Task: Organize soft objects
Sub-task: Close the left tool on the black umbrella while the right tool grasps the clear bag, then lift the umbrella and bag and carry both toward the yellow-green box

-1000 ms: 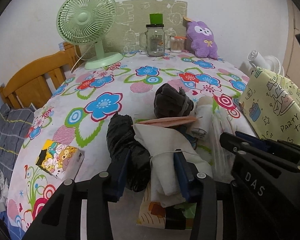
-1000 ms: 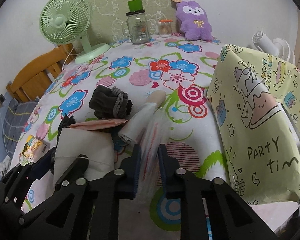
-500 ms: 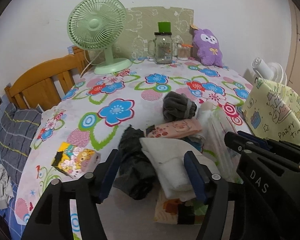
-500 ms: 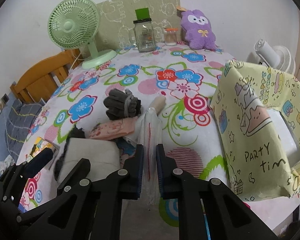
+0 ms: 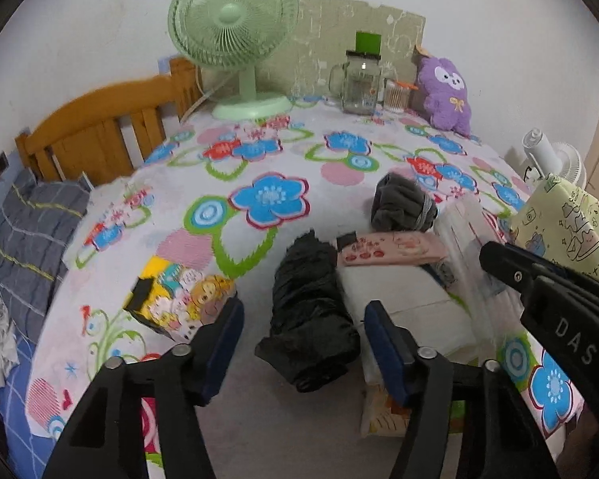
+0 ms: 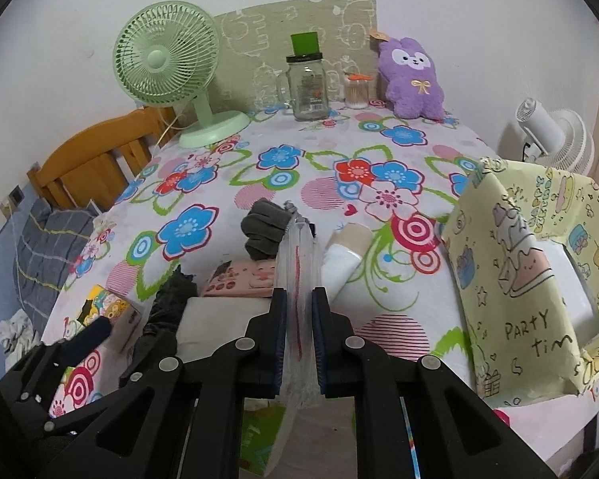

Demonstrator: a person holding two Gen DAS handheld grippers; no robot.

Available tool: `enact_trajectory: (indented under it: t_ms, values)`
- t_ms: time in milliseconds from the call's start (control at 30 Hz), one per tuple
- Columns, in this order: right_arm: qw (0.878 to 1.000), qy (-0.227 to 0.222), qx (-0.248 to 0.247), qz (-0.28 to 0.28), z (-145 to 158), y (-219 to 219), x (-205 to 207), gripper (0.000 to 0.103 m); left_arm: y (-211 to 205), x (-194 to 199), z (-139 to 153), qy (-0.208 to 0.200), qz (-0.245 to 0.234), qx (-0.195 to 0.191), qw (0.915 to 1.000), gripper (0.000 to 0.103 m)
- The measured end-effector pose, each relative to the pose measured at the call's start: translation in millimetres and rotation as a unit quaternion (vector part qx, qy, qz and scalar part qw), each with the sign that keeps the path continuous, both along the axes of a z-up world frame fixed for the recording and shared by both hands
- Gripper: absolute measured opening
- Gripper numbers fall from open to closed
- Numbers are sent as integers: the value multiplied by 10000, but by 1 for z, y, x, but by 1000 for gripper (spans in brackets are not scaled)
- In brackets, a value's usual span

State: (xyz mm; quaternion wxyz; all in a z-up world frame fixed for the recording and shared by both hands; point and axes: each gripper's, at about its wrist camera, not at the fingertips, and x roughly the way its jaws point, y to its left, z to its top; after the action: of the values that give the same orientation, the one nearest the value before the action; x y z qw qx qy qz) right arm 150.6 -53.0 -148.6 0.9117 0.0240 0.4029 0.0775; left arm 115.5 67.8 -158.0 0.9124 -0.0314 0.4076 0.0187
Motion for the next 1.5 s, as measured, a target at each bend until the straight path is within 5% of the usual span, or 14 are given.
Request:
enact_trajectory:
  t_ms: [267,367,1500]
  values:
    - [9999,49,-142,72,-5,13,1,15,5,6,-13,192,-84,-352,9992,26]
    - [9998,46,-180,69,-5,15,0,15,4,4,-11,153,-147,-382,9990,21]
    - [9974,-719,-41,17,72,-16,-18,15,-42,-2,79,-769,-438,69,9961,20]
